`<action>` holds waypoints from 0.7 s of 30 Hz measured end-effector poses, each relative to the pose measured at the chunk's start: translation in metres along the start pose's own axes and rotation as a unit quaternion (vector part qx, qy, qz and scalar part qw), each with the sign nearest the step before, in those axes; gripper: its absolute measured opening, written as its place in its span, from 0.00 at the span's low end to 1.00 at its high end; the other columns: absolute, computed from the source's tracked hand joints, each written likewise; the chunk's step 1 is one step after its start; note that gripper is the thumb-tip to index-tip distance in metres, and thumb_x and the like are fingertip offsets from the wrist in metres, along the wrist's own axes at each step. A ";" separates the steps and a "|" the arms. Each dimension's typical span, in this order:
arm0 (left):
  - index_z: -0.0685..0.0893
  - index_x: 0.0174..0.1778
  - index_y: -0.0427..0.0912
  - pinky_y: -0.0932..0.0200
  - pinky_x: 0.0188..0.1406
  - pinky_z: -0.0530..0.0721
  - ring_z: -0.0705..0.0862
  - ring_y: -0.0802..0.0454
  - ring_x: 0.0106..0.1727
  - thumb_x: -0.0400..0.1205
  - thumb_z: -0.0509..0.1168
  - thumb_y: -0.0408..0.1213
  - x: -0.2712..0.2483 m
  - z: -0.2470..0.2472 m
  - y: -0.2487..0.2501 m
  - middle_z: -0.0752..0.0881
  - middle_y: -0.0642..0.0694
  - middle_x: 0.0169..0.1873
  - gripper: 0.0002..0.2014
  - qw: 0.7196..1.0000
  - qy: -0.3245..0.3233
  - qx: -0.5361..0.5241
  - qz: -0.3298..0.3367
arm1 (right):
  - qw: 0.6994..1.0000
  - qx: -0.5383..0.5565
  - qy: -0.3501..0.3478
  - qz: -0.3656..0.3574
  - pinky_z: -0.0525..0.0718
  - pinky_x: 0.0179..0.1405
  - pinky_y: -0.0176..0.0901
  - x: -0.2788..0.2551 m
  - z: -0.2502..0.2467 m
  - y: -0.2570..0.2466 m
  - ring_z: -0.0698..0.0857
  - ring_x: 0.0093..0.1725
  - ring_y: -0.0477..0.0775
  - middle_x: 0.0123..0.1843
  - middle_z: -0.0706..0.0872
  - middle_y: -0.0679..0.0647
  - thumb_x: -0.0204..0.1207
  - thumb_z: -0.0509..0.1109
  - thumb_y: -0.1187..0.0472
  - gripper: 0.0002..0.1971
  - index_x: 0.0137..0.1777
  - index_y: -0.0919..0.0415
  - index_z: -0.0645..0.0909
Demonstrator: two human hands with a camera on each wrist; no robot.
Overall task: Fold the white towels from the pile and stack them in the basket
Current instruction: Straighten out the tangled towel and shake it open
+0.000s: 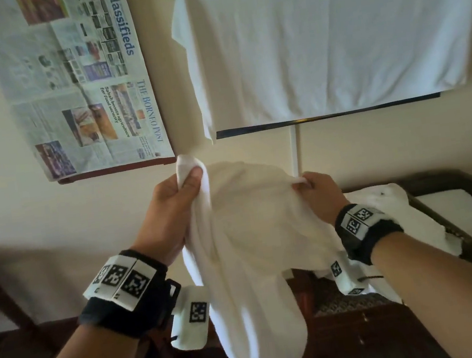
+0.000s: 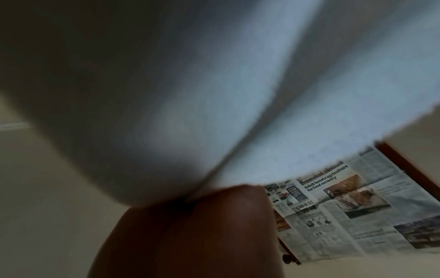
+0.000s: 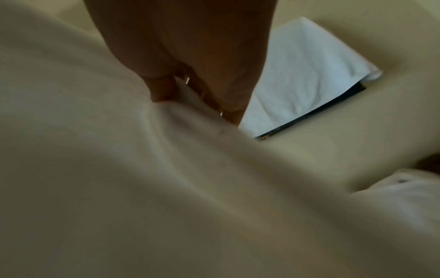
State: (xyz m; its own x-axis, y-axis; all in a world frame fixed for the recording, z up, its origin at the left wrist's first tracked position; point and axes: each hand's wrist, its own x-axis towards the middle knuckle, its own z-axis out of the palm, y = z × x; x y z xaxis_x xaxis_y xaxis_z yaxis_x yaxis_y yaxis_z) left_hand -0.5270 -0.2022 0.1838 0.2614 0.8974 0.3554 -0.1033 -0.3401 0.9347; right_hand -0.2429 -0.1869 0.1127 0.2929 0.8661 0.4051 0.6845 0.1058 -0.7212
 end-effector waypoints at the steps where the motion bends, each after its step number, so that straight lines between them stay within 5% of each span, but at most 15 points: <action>1: 0.87 0.55 0.27 0.30 0.57 0.86 0.88 0.23 0.54 0.82 0.67 0.54 -0.003 -0.007 -0.002 0.88 0.22 0.52 0.27 1.000 -0.009 0.003 -0.004 | 1.000 0.014 0.014 -0.023 0.72 0.34 0.35 -0.005 0.000 -0.018 0.75 0.35 0.53 0.33 0.80 0.56 0.83 0.63 0.64 0.14 0.35 0.65 0.76; 3: 0.85 0.52 0.24 0.35 0.50 0.86 0.88 0.28 0.46 0.79 0.69 0.59 -0.007 -0.015 -0.010 0.87 0.22 0.47 0.33 0.999 -0.026 0.031 -0.011 | 0.995 0.020 0.009 -0.095 0.76 0.39 0.44 -0.016 0.002 -0.058 0.79 0.36 0.54 0.36 0.84 0.61 0.81 0.65 0.66 0.10 0.39 0.68 0.80; 4: 0.87 0.51 0.27 0.39 0.51 0.86 0.89 0.33 0.46 0.80 0.69 0.58 -0.010 -0.016 -0.014 0.90 0.29 0.46 0.30 0.998 -0.034 0.044 -0.014 | 0.990 0.020 0.003 -0.141 0.79 0.42 0.45 -0.022 0.002 -0.077 0.82 0.38 0.53 0.38 0.87 0.59 0.79 0.67 0.68 0.07 0.41 0.67 0.83; 7: 0.89 0.61 0.44 0.47 0.64 0.86 0.90 0.53 0.59 0.90 0.63 0.44 -0.019 -0.013 -0.028 0.93 0.50 0.56 0.13 0.997 -0.056 0.046 -0.028 | 0.976 0.021 -0.004 -0.214 0.80 0.42 0.37 -0.039 0.003 -0.117 0.85 0.40 0.49 0.39 0.90 0.53 0.74 0.72 0.69 0.03 0.42 0.64 0.88; 12: 0.88 0.51 0.37 0.59 0.43 0.88 0.90 0.53 0.42 0.92 0.57 0.43 -0.035 0.003 -0.034 0.92 0.44 0.41 0.17 0.989 -0.124 0.056 -0.065 | 0.983 -0.012 -0.006 -0.183 0.77 0.35 0.46 -0.062 0.007 -0.129 0.79 0.33 0.52 0.30 0.83 0.52 0.72 0.73 0.64 0.07 0.34 0.63 0.81; 18: 0.81 0.44 0.33 0.56 0.40 0.79 0.80 0.51 0.37 0.90 0.58 0.52 -0.032 -0.004 -0.027 0.82 0.41 0.36 0.23 0.993 -0.063 0.098 -0.038 | 0.981 -0.094 -0.086 -0.146 0.76 0.37 0.32 -0.102 0.020 -0.104 0.83 0.39 0.46 0.36 0.83 0.43 0.73 0.70 0.59 0.03 0.44 0.53 0.78; 21: 0.79 0.47 0.28 0.46 0.45 0.81 0.82 0.47 0.39 0.86 0.59 0.55 -0.042 -0.011 -0.027 0.83 0.40 0.38 0.27 0.993 -0.061 0.097 -0.037 | 0.975 -0.173 -0.089 -0.109 0.71 0.41 0.36 -0.109 0.044 -0.082 0.81 0.44 0.49 0.33 0.76 0.42 0.78 0.65 0.63 0.05 0.40 0.58 0.75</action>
State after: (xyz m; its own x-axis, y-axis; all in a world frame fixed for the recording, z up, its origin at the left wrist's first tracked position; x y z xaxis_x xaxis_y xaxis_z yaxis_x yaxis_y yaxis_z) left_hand -0.5457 -0.2280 0.1436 0.3766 0.8853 0.2728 0.1047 -0.3333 0.9370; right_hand -0.3605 -0.2684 0.1029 0.0162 0.9154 0.4021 0.9109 0.1523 -0.3836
